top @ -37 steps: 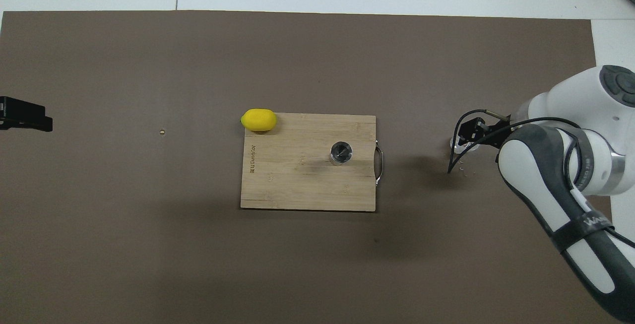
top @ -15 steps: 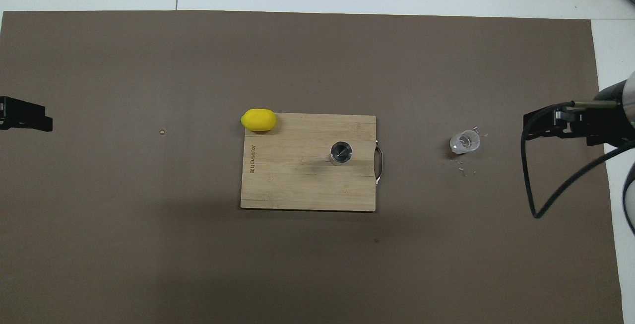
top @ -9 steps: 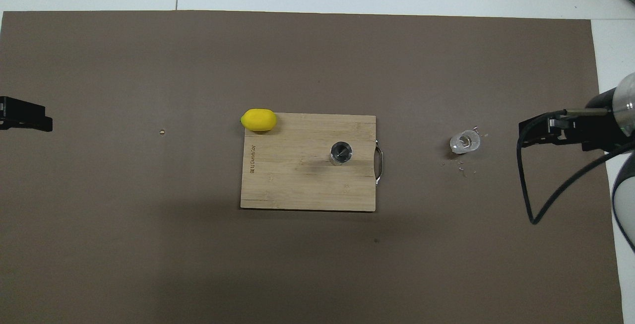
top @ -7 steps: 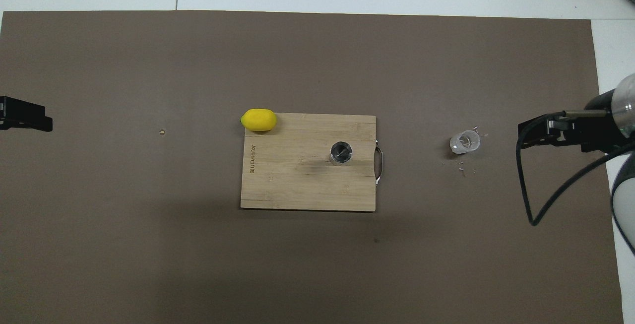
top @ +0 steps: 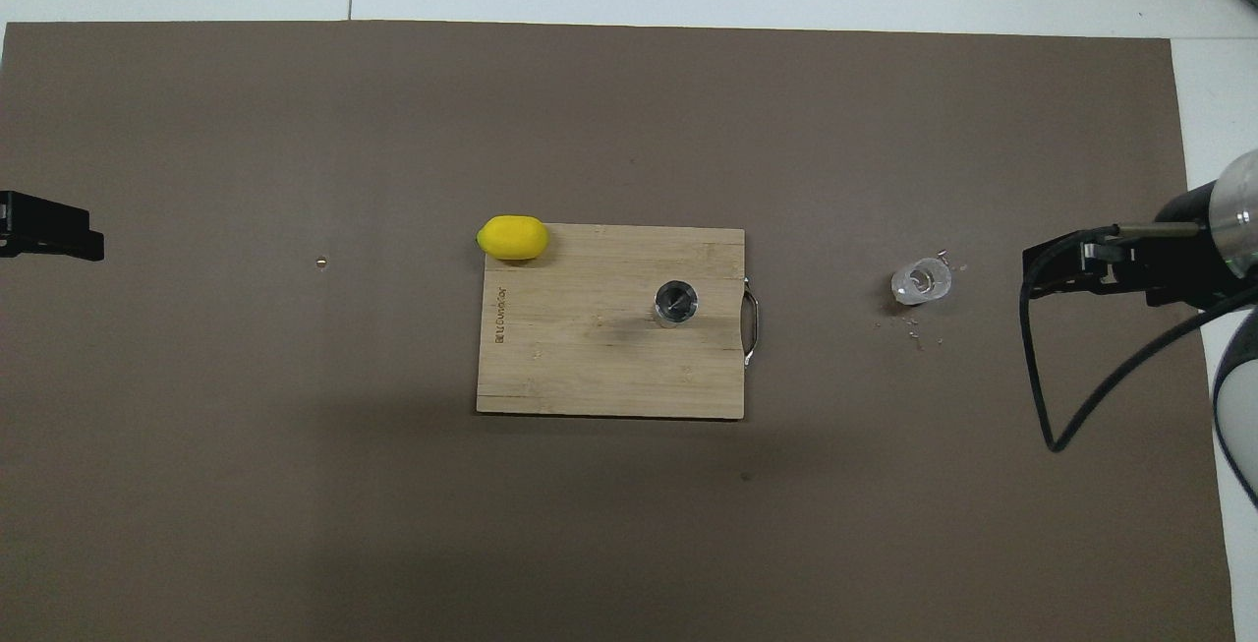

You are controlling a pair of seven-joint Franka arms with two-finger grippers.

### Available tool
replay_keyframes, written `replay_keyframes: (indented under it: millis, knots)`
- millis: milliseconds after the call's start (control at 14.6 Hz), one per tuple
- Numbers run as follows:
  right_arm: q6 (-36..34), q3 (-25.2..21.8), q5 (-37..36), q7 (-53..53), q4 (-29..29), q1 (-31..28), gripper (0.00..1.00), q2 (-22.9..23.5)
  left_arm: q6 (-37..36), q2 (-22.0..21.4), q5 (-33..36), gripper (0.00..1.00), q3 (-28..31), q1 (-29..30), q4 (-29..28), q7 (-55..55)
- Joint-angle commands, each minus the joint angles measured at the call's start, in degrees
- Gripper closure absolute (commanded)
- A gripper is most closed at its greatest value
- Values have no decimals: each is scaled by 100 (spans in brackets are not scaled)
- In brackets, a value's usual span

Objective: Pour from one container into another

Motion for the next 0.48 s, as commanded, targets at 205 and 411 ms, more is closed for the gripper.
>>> replay_keyframes:
  millis: [205, 411]
  knots:
    - [59, -2, 126, -106, -168, -89, 0, -154, 133, -158, -33, 0, -6, 29, -197, -50]
    - [59, -2, 126, -106, -168, -89, 0, -154, 142, -158, -33, 0, -6, 29, -197, -50]
